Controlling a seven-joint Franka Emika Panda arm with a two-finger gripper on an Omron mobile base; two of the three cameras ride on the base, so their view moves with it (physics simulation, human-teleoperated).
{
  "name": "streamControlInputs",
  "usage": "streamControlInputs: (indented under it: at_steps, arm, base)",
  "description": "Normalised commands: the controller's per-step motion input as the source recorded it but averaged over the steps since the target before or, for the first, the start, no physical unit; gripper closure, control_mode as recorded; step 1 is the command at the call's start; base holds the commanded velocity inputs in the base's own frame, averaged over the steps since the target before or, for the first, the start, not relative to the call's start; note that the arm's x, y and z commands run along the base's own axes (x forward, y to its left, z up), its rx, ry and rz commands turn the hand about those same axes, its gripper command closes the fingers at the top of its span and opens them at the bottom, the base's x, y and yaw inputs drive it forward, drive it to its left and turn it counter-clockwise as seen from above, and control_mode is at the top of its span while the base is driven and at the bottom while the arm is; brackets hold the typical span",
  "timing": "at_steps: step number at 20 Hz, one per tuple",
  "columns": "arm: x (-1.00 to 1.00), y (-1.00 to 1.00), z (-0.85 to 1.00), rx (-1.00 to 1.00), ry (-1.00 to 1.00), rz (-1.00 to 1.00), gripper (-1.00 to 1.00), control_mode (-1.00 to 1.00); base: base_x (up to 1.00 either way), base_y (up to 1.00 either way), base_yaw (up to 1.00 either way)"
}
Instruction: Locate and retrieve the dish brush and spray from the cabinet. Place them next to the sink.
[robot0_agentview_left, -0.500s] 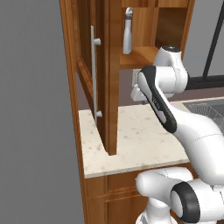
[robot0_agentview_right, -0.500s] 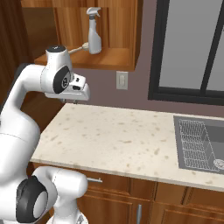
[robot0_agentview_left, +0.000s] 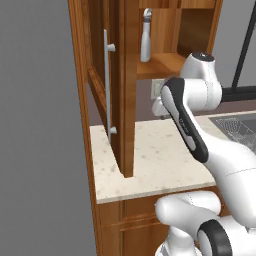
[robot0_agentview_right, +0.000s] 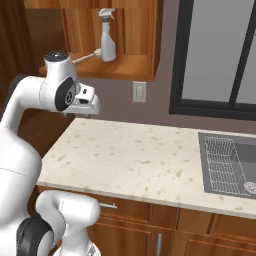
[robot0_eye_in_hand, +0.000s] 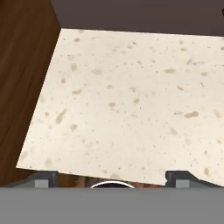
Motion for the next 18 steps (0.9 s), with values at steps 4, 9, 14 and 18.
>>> streamControlInputs:
  at_steps: [4,9,14,18]
  arm:
    - [-0.16,0.15,0.28,-0.06,-0.21,0.00,-1.00,-1.00]
    - [-0.02,-0.20,0.51,0.01,-0.09,-0.12,-1.00,-1.00]
    - [0.00,-0.18,0.53,0.07,-0.12,-0.19,-1.00,-1.00]
    - [-0.02,0.00,0.45,0.05,-0.17,-0.09,-1.00,-1.00]
  base:
    - [0.00,0.00,0.00]
    - [0.00,0.00,0.00]
    - [0.00,0.00,0.00]
    - [0.00,0.00,0.00]
